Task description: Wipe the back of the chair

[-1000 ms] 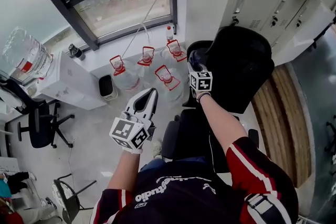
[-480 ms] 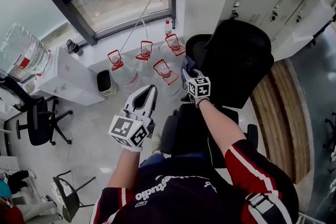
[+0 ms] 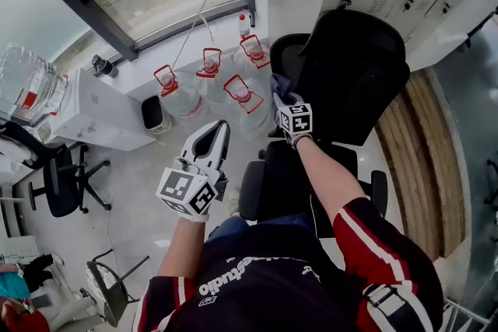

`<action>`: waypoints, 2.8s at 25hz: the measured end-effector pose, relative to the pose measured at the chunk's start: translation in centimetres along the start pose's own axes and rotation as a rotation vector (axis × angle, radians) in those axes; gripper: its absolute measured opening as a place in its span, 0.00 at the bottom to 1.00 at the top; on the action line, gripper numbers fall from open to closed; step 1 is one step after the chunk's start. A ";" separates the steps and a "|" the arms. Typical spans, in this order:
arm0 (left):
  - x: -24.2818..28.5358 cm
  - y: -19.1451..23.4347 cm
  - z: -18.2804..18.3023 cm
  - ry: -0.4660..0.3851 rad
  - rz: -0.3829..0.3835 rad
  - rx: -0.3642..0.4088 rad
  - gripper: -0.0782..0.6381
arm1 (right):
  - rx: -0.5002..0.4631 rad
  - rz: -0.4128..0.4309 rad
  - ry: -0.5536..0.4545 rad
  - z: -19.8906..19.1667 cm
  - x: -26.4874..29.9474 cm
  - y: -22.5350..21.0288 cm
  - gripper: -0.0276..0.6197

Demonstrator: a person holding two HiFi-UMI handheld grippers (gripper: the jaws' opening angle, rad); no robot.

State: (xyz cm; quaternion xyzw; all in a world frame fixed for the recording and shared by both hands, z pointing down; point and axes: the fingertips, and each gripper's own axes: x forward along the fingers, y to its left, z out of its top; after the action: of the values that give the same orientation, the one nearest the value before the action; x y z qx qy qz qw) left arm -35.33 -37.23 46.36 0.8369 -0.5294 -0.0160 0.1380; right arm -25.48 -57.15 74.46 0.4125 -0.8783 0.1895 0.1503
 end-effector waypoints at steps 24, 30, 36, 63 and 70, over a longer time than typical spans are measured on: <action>8.3 -11.2 -1.3 0.016 -0.080 0.020 0.14 | 0.065 -0.165 -0.006 -2.7 -10.7 -16.3 0.14; 11.3 -15.7 -1.9 0.020 -0.133 0.023 0.14 | 0.082 -0.245 -0.020 -3.2 -15.8 -22.7 0.14; 13.4 -20.0 -2.8 0.040 -0.187 0.035 0.14 | 0.109 -0.347 -0.031 -4.5 -21.4 -29.3 0.14; 15.3 -29.1 -8.1 0.101 -0.227 0.030 0.14 | 0.244 -0.496 0.032 -17.2 -33.3 -37.6 0.14; 15.1 -27.3 -9.7 0.137 -0.196 0.034 0.14 | 0.239 -0.465 0.058 -19.3 -30.9 -36.7 0.14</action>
State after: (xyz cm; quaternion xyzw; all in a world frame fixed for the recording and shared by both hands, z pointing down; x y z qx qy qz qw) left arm -2.91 -37.65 50.74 0.8861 -0.4344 0.0365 0.1575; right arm 24.27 -49.32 86.19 0.6127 -0.7264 0.2641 0.1650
